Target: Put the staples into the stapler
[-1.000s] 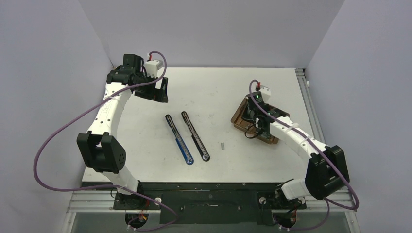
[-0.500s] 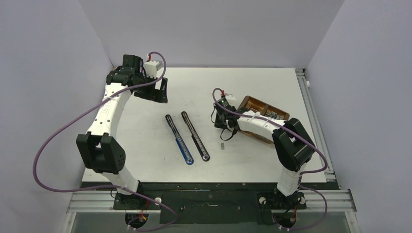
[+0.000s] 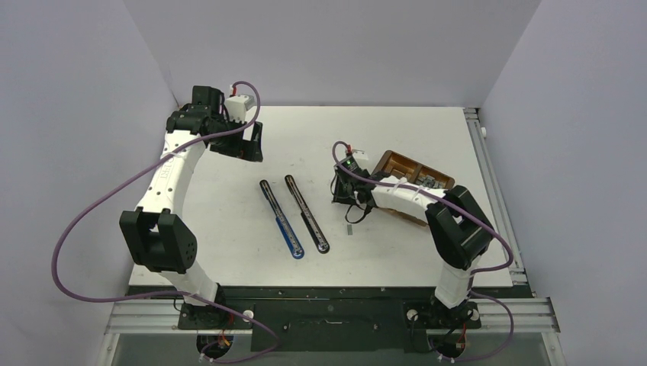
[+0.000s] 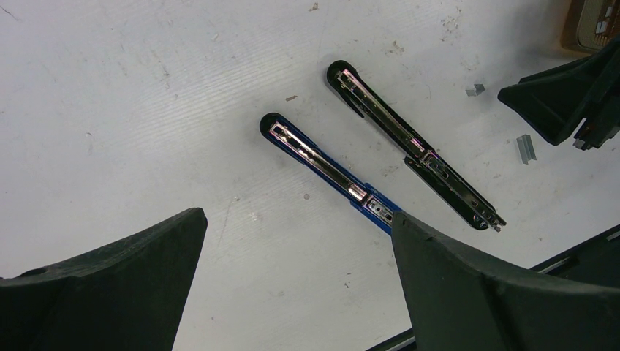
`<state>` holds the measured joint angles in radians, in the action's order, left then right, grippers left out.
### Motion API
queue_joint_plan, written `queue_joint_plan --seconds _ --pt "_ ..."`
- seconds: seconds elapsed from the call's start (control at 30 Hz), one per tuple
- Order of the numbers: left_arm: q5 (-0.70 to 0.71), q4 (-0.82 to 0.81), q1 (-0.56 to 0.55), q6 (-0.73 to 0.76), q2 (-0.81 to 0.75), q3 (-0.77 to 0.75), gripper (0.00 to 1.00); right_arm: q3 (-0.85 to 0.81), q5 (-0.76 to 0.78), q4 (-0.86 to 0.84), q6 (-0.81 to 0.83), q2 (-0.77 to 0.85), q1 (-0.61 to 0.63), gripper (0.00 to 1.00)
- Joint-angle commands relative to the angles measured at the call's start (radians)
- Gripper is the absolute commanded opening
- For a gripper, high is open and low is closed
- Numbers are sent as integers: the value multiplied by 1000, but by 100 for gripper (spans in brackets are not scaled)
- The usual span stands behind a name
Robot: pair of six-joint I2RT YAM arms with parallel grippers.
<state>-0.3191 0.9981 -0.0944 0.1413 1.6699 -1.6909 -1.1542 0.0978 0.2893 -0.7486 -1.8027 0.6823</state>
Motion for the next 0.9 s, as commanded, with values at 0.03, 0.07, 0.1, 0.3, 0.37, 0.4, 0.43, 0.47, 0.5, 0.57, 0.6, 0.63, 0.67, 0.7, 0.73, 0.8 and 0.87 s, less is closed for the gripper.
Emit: queue_joint_plan --seconds 0.03,0.07,0.1,0.3,0.37,0.4,0.43,0.47,0.5,0.57,0.6,0.63,0.67,0.7,0.73,0.8,0.87 --pt "-15 -30 9 -3 -39 -7 96 -7 40 23 7 116 -10 31" --pt "-14 -30 9 -3 -41 -7 96 -12 44 33 6 137 -23 31" --pt "-14 -29 9 -3 -40 -8 96 -17 45 45 9 158 -41 32" --pt "-19 -25 9 -3 -38 -12 96 -2 80 139 25 289 -236 44" --pt "-21 -26 9 -2 -38 -12 96 27 90 165 36 329 -317 52" --pt "-19 -26 9 -2 -38 -13 96 45 89 175 37 343 -359 54" --pt "-20 -25 9 -2 -36 -15 96 65 87 181 38 355 -402 56" --pt "-19 -24 9 0 -35 -17 96 86 83 183 39 366 -440 57" --pt "-21 -23 9 0 -33 -19 96 109 74 182 35 374 -481 58" --pt "-24 -21 9 -1 -29 -25 96 151 54 164 26 377 -544 58" --pt "-27 -20 9 -1 -26 -28 96 169 51 156 19 373 -563 58" --pt "-28 -17 9 -2 -22 -32 96 187 50 146 14 367 -573 58" --pt "-31 -15 9 -3 -20 -37 96 194 53 139 3 360 -578 58" --pt "-31 -14 9 -3 -19 -39 96 201 55 130 -2 351 -581 57" --pt "-33 -13 9 -3 -18 -43 96 205 53 121 -11 340 -583 57" --pt "-32 -10 9 -3 -18 -48 96 206 59 108 -25 321 -585 55" --pt "-30 -7 9 -3 -18 -52 96 206 80 100 -33 304 -587 53"
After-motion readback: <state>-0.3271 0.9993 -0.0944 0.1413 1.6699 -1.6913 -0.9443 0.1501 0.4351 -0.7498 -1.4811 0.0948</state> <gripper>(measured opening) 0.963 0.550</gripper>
